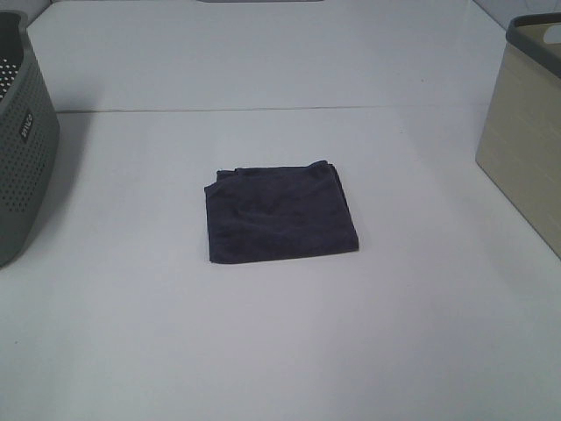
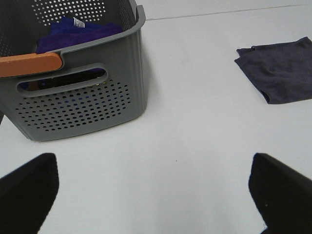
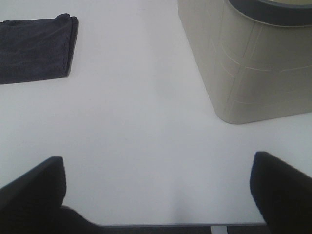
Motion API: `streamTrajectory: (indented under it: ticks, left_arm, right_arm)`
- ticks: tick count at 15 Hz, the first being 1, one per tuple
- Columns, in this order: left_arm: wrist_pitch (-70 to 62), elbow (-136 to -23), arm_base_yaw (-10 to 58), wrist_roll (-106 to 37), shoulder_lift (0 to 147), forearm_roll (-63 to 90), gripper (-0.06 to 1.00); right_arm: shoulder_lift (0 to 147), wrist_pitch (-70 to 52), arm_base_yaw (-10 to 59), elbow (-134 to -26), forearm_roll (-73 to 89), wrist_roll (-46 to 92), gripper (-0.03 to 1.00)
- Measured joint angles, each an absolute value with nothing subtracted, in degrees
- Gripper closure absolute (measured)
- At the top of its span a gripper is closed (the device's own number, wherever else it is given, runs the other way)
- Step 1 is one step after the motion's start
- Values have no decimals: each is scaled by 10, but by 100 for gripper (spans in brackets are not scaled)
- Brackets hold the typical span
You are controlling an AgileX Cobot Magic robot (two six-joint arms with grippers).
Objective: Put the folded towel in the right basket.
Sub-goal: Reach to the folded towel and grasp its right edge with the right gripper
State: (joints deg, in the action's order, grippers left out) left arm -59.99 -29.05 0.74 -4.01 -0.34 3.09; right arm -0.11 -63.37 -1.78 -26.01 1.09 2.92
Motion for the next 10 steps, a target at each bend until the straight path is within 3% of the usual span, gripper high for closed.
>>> streamTrajectory:
  ticks: [10]
  left_arm:
    - [-600, -290, 7, -40, -3, 31, -5]
  right_arm:
    - [-1, -634, -18, -260, 11, 29, -2]
